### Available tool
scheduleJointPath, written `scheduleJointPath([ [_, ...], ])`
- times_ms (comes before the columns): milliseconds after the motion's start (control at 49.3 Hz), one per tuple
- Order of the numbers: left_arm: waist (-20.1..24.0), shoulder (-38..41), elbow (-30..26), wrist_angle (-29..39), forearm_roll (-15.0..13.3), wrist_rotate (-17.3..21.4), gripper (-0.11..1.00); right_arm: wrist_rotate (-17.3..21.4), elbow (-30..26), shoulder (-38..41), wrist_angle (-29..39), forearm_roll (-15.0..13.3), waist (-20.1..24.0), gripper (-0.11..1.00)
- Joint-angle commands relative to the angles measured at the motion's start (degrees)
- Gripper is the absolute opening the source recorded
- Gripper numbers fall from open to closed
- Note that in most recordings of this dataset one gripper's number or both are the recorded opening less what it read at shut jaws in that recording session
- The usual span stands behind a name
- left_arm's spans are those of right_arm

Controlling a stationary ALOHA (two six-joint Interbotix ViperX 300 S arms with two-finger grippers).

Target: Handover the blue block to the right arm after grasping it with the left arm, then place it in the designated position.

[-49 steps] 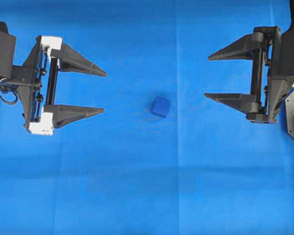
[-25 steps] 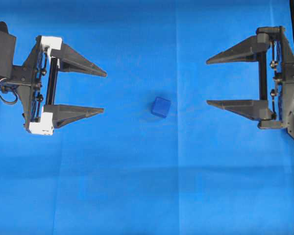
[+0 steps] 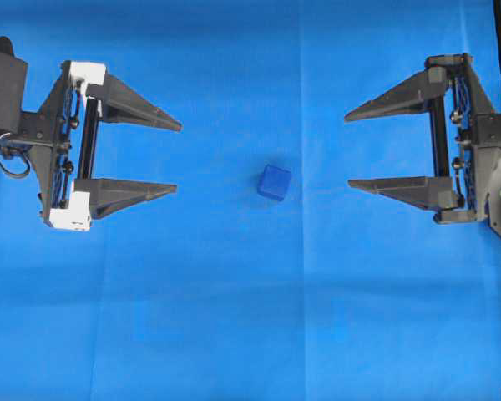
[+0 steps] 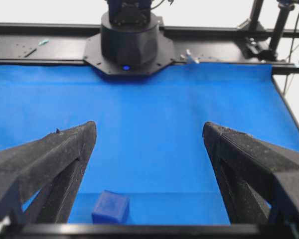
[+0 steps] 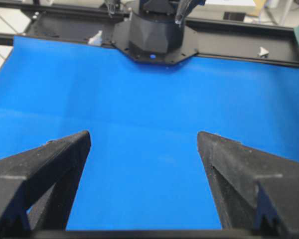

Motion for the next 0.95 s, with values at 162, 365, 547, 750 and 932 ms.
scheduleJointPath([
  [162,-0.26,-0.26,-1.23,-0.35,0.09,0.0,0.93,0.0,-0.7,0.0,-0.35,-0.09,-0.26,0.84],
  [365,-0.35,-0.26,-1.23,-0.35,0.09,-0.09,0.93,0.0,-0.7,0.0,-0.26,-0.09,-0.26,0.84],
  [547,-0.35,-0.26,-1.23,-0.26,0.09,-0.09,0.93,0.0,-0.7,0.0,-0.26,-0.09,-0.26,0.84],
  [750,-0.35,-0.26,-1.32,-0.35,0.09,-0.09,0.93,0.0,-0.7,0.0,-0.26,-0.09,-0.26,0.84],
  [932,-0.35,-0.26,-1.32,-0.35,0.09,-0.09,0.93,0.09,-0.7,0.0,0.09,0.09,-0.26,0.84],
])
